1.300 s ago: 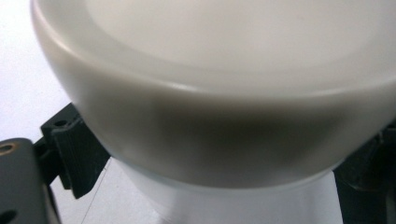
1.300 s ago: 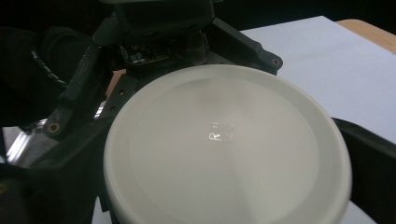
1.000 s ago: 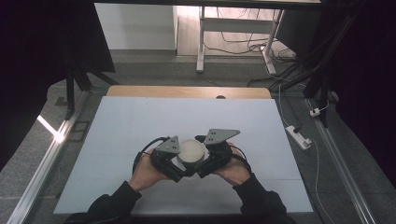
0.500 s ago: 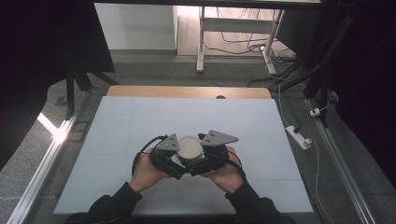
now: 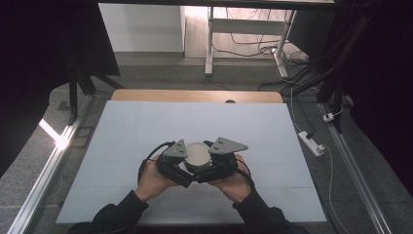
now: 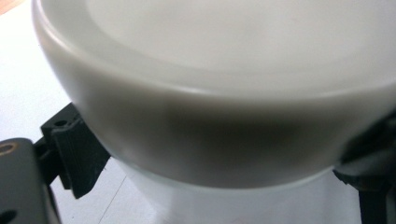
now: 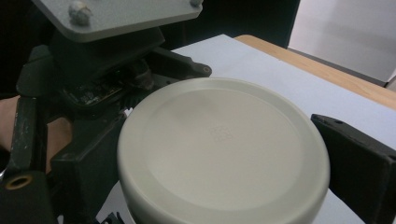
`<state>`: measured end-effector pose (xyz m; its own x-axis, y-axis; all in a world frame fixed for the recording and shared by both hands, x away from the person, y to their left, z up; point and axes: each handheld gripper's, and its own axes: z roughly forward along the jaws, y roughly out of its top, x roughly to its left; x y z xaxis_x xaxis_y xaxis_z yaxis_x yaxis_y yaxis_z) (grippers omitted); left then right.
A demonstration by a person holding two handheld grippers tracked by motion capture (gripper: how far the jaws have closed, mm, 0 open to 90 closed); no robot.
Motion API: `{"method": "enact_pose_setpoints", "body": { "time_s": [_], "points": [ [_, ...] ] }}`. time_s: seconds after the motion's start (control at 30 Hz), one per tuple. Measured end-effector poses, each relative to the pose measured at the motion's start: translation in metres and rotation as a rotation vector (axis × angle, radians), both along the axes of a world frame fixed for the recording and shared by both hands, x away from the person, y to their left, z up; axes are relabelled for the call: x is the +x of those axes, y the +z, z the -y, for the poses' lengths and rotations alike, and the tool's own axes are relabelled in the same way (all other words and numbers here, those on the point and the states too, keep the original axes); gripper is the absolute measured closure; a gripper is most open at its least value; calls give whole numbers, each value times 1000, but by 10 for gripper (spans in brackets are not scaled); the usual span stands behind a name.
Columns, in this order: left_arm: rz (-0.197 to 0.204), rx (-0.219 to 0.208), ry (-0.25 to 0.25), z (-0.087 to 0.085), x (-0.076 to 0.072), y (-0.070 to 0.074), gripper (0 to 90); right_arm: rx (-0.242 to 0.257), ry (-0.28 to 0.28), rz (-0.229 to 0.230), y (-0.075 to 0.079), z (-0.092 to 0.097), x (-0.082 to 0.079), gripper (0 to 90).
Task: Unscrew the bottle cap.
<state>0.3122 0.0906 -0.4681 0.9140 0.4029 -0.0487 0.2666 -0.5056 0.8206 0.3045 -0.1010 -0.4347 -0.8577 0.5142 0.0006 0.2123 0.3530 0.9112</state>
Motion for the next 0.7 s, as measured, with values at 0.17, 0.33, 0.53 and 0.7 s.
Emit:
{"method": "enact_pose_setpoints", "body": {
  "time_s": [0.17, 0.33, 0.53, 0.7],
  "points": [
    [1, 6, -28, 0, 0, 0, 76, -3, 46, -14, 0, 3, 3, 69],
    [1, -7, -93, -1, 1, 0, 77, 18, 188, -46, 2, 13, 13, 69],
    [-4, -9, -147, 1, 0, 0, 76, 30, 325, -53, 1, 21, 20, 69],
    [-5, 2, -189, 3, -1, 0, 77, 29, 426, -54, 0, 25, 26, 69]
  ]
}}
